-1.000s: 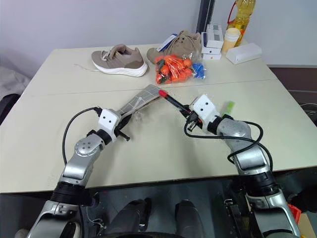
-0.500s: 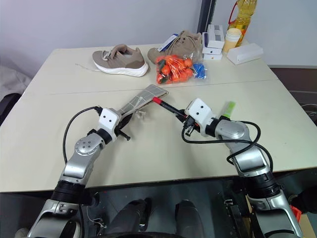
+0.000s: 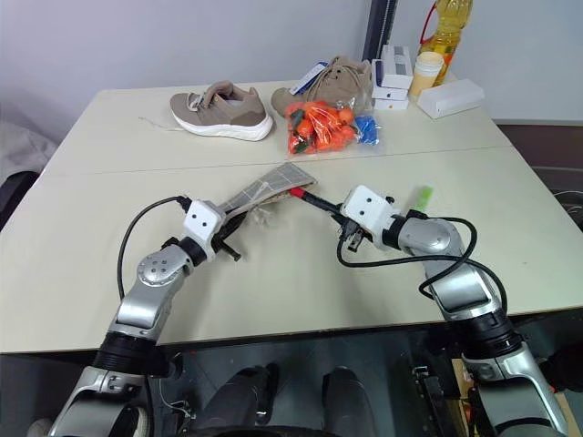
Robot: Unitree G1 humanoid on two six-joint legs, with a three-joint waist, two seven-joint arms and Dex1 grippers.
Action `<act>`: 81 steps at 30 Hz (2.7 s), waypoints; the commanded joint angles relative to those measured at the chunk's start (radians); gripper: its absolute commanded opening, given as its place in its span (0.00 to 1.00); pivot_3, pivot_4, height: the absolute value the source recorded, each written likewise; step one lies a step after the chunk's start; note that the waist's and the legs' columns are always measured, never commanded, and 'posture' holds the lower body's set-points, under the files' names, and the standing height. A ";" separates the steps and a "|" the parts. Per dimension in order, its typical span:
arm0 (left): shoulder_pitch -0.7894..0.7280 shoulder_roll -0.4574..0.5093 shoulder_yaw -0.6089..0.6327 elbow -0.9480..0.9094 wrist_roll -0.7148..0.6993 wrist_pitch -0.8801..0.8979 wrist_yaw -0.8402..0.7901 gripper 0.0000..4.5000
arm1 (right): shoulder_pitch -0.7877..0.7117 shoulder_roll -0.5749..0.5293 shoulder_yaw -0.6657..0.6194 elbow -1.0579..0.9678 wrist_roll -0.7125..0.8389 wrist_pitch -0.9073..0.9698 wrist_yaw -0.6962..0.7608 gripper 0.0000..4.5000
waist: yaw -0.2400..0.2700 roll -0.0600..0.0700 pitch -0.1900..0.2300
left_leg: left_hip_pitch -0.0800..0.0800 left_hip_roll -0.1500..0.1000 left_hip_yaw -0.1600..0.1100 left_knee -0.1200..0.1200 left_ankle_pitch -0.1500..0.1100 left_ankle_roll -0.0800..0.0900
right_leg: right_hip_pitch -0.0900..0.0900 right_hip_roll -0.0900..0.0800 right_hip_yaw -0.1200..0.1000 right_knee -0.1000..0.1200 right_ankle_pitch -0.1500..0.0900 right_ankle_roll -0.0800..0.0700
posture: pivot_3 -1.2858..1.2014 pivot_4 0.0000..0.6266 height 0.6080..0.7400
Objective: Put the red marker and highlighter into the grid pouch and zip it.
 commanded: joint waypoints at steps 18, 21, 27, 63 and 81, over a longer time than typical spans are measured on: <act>0.021 0.077 -0.097 -0.081 0.012 -0.096 -0.158 0.00 | -0.148 -0.014 0.169 -0.099 -0.226 -0.136 0.150 0.52 | 0.000 0.000 0.000 | 0.000 0.000 0.000 0.000 0.000 0.000 | 0.000 0.000 0.000 -0.001 0.000 0.000 | 0.52 0.24 1.00; 0.028 0.052 -0.073 -0.081 -0.003 -0.066 -0.124 0.00 | -0.126 0.015 0.094 -0.114 -0.169 -0.103 0.118 0.85 | 0.002 0.000 0.000 | 0.000 0.000 0.000 0.000 0.000 0.000 | 0.000 0.000 0.000 -0.001 0.000 0.000 | 0.52 0.24 1.00; 0.011 -0.002 -0.027 -0.054 -0.017 0.001 -0.029 0.00 | -0.048 0.054 -0.121 -0.140 -0.007 0.023 0.061 0.85 | 0.003 -0.001 0.000 | 0.000 0.000 -0.001 0.000 0.000 0.000 | 0.001 0.000 0.000 -0.001 0.000 0.000 | 0.52 0.24 1.00; -0.074 -0.074 -0.046 0.030 0.025 0.057 0.054 0.00 | 0.007 0.130 -0.297 0.053 0.063 0.280 -0.380 0.18 | -0.002 0.001 0.000 | 0.000 -0.001 0.000 0.001 0.000 0.000 | 0.000 0.001 0.000 0.000 0.001 0.000 | 0.52 0.24 1.00; -0.088 -0.031 -0.060 0.033 0.039 0.012 0.026 0.00 | 0.104 -0.078 -0.093 -0.253 0.227 0.189 0.061 0.18 | 0.002 -0.001 0.001 | 0.000 0.000 0.000 0.002 0.000 0.000 | 0.002 -0.001 -0.001 -0.001 0.000 0.001 | 0.52 0.24 1.00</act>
